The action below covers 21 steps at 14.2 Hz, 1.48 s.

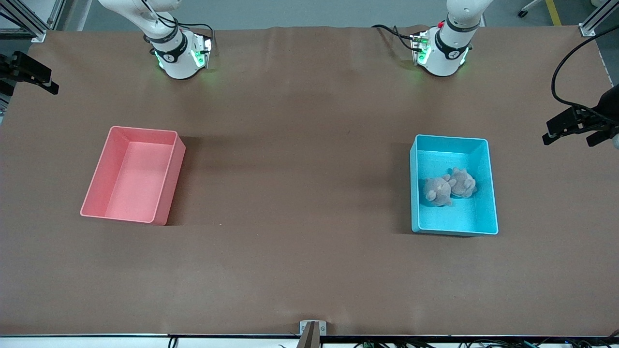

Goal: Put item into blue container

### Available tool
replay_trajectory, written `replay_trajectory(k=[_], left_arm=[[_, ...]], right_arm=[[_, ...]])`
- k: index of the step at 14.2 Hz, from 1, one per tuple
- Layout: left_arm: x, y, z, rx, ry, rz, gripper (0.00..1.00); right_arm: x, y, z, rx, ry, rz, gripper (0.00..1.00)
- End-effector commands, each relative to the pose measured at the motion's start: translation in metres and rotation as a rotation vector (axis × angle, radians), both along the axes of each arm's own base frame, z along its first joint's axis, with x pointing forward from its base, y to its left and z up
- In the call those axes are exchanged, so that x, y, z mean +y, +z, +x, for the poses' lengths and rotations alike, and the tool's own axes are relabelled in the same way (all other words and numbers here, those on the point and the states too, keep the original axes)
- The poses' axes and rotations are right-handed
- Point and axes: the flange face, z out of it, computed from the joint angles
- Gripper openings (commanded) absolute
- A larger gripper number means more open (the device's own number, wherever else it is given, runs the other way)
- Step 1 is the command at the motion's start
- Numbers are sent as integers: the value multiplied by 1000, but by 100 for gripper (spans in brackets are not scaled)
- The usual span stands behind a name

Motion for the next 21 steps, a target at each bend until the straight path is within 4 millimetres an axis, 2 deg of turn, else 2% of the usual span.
replay_trajectory(k=[1,10,21], left_arm=[[-5,8,0,-3,-22,35,100],[-17,8,-1,-1,-42,48,100],[-12,16,-5,-15,-33,54,100]], right_arm=[[2,1,-7,1,6,6,100],[3,2,-5,-15,10,37,100],[0,2,-1,-49,17,-9,100]])
